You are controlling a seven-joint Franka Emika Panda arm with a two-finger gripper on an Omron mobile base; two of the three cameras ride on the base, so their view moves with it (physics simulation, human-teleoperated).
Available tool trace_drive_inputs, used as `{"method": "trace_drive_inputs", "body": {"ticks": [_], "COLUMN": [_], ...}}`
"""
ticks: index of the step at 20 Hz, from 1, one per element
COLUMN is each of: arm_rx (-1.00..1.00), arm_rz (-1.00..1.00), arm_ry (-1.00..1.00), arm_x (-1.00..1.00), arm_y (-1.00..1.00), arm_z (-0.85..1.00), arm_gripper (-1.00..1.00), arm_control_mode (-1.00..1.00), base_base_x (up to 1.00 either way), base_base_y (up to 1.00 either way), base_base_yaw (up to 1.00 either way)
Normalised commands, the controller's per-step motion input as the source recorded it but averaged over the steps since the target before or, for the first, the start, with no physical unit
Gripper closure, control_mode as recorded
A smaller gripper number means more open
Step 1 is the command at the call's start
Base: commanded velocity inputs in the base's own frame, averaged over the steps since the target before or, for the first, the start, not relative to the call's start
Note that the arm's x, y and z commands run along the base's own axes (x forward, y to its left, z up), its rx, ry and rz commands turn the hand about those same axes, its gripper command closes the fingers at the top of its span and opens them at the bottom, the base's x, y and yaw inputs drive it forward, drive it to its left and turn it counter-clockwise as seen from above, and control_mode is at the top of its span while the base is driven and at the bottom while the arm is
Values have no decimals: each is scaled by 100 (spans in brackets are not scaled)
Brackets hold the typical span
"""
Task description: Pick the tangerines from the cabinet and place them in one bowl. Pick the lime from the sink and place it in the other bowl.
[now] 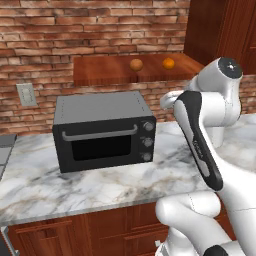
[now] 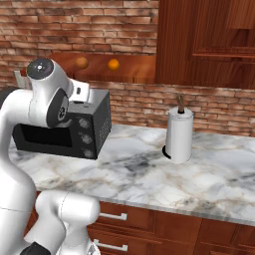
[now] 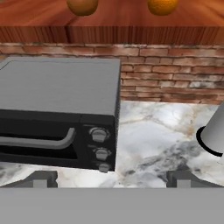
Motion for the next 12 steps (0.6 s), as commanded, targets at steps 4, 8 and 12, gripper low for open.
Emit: {"method": "trace_drive_inputs", "body": {"ticks": [4,8,12], "arm_rx": [5,1,0], "arm_rz": [0,-1,-4], "arm_ry": [0,0,0], "arm_x": [1,7,13], "arm_y": [2,8,14], "arm_z": [37,29,22], "arm_gripper": [-100,-100,-100], "arm_control_mode": [-100,-100,-100], "base_base_x": [0,0,0], "base_base_y": [0,0,0], "base_base_yaw": [0,0,0]}}
